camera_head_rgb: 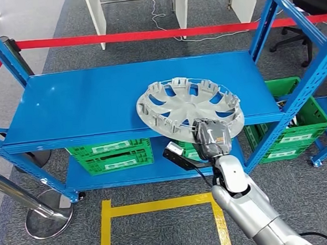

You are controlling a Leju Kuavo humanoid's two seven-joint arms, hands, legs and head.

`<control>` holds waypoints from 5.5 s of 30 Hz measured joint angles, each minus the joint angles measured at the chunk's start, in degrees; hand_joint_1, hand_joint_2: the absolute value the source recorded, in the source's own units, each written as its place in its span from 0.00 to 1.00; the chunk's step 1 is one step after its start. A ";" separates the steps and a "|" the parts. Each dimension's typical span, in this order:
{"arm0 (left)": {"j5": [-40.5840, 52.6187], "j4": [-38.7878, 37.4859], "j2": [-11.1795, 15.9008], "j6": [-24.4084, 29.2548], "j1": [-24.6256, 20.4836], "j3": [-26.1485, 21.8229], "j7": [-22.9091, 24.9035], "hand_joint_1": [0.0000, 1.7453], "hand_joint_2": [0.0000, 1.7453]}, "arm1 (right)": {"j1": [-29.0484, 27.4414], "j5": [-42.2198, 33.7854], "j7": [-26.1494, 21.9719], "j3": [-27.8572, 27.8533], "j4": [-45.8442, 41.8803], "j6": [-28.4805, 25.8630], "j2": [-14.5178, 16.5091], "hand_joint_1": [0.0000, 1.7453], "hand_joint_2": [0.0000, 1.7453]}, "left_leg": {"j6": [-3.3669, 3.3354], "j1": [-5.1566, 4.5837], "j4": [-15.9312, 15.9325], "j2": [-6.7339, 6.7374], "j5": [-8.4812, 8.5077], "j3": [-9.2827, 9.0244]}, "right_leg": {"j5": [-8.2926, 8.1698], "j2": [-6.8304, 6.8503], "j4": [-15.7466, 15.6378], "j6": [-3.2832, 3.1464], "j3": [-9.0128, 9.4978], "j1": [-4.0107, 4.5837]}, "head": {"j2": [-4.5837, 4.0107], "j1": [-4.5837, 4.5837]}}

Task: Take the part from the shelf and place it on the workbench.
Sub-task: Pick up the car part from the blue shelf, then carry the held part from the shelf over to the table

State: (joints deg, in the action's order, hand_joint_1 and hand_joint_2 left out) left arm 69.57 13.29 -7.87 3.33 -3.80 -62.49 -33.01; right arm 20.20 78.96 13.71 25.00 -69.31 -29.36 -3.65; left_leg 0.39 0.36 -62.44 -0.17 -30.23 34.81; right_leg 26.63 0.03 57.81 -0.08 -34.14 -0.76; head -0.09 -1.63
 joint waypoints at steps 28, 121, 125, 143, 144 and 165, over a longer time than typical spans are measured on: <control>-0.64 0.00 -0.51 4.48 -0.01 -0.02 1.44 0.00 1.00 | -3.30 1.94 -1.80 -2.26 -13.19 -4.36 0.00 1.00 1.00 | -0.86 -0.13 3.85 -0.09 3.42 -0.78 | 0.49 -0.14 0.70 0.98 -0.37 0.23 | 0.00 -0.24; -3.83 -0.15 -1.15 9.77 -0.05 -0.10 4.24 0.00 1.00 | -4.29 -28.20 -14.95 -7.22 -24.43 -5.38 -5.23 1.00 1.00 | -0.61 -0.72 4.18 0.33 5.23 1.00 | 3.03 0.04 -1.21 1.74 4.58 0.14 | 0.00 -0.11; -3.82 -0.15 -1.08 9.77 0.00 -0.11 4.22 0.00 1.00 | -4.57 -28.21 -15.07 -7.52 -24.66 -5.30 -5.48 1.00 1.00 | 0.61 -0.37 -8.11 0.31 -1.92 5.48 | 2.48 0.13 -1.32 0.30 3.88 0.06 | 0.00 0.10; -4.40 -0.15 -0.84 10.22 -0.10 -0.13 4.46 0.00 1.00 | -5.42 -32.48 -17.02 -10.23 -25.84 -4.58 -6.35 1.00 1.00 | -2.71 -0.29 5.86 1.98 4.32 -2.09 | 7.71 -0.23 14.77 3.35 -5.19 -0.02 | 0.00 -0.25; -4.55 -0.15 -0.87 10.24 -0.10 -0.14 4.46 0.00 1.00 | -5.66 -32.55 -17.00 -10.55 -26.04 -4.61 -6.49 1.00 1.00 | -2.61 -0.22 5.68 2.26 4.25 -2.09 | 5.68 0.19 11.61 3.49 -3.58 -0.14 | 0.00 -0.25; -5.98 -0.15 -0.61 10.54 0.88 -1.60 4.37 0.00 1.00 | -12.82 -30.82 -17.85 -16.93 -32.40 -7.73 -7.50 1.00 1.00 | -2.41 -0.57 4.08 -3.59 1.89 -3.23 | -0.69 -4.85 0.50 1.62 -1.09 -0.10 | 0.00 0.17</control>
State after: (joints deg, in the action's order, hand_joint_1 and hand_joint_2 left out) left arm 63.59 13.14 -8.47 13.87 -2.92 -64.09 -28.64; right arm 7.38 48.13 -4.15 8.08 -101.71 -37.09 -11.15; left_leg -2.01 -0.21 -58.36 -3.76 -28.34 31.58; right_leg 25.94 -4.82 58.31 1.54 -35.23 -0.86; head -0.09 -1.46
